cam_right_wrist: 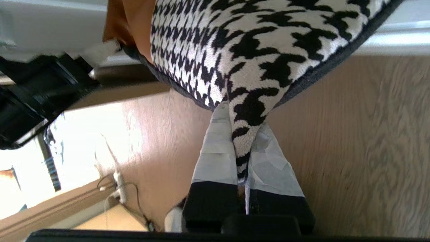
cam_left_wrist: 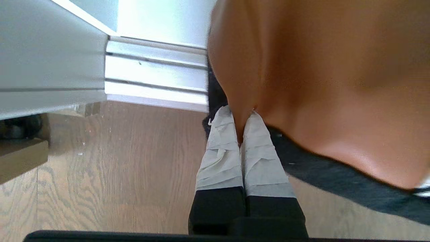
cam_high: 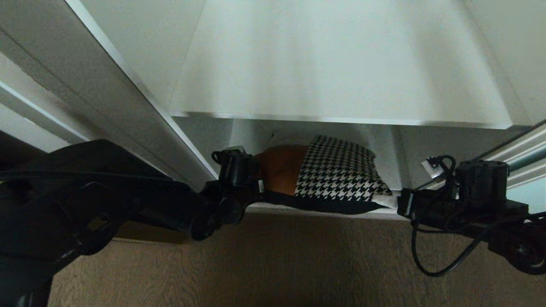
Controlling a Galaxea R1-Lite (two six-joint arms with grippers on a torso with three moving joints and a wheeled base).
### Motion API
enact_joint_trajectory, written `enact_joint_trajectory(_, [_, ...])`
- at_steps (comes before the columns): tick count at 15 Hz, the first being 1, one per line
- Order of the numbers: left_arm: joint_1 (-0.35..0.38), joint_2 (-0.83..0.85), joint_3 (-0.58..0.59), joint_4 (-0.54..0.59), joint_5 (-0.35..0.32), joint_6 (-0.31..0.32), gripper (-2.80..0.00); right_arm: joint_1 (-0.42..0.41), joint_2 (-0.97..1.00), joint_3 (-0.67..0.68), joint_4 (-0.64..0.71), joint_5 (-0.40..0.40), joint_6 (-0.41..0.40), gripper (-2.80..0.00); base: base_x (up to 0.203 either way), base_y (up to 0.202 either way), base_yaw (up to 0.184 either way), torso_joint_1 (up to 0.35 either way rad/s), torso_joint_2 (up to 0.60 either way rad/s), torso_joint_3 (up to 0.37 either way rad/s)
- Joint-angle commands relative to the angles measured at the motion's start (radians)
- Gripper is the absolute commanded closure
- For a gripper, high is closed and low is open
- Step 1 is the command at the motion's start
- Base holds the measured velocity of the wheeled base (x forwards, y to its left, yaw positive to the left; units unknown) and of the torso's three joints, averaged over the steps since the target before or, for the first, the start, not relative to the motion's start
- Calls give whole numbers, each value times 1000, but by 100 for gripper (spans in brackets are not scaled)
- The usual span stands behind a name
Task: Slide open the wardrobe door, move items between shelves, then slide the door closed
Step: Place the pillow on the higher shelf
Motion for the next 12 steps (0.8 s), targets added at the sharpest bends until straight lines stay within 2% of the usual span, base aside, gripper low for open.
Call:
enact_joint_trajectory(1, [-22,-69,57,-16,-10,-2,0,34,-59,48,-3,3,4,0,0,0,0,0,0,0])
enact_joint_trajectory(3, [-52,-97,103,-36,-16,-20,0,69,-96,99,-3,2,8,0,0,0,0,0,0,0])
enact_joint_trajectory(5, [-64,-132,165,-107,-30,-25,0,74,-129,126,-4,1,16,0,0,0,0,0,0,0])
enact_joint_trajectory(7, [-74,-149,209,-173,-52,-25,0,75,-163,133,-4,0,67,0,0,0,0,0,0,0])
enact_joint_trajectory(12, [-76,-155,189,-166,-54,-19,0,64,-143,131,-18,2,72,0,0,0,0,0,0,0])
